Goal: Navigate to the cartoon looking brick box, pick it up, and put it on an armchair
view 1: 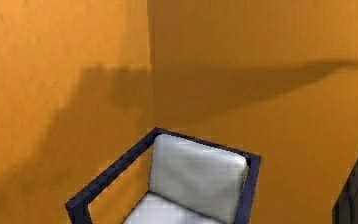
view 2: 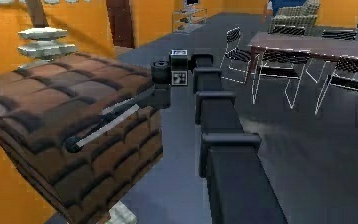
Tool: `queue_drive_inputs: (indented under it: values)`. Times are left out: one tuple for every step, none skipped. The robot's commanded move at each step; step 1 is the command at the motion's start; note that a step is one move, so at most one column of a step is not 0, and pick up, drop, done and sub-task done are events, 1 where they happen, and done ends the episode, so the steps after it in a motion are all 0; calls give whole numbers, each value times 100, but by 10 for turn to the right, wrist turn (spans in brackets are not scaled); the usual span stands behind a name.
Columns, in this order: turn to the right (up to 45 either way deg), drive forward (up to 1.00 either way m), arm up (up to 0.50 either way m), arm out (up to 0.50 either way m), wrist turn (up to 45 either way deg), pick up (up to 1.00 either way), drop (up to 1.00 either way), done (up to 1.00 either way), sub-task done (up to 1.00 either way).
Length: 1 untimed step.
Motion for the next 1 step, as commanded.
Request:
queue_drive_inputs:
  values:
    - [-450, 0, 0, 0, 0, 0, 0, 0, 0]
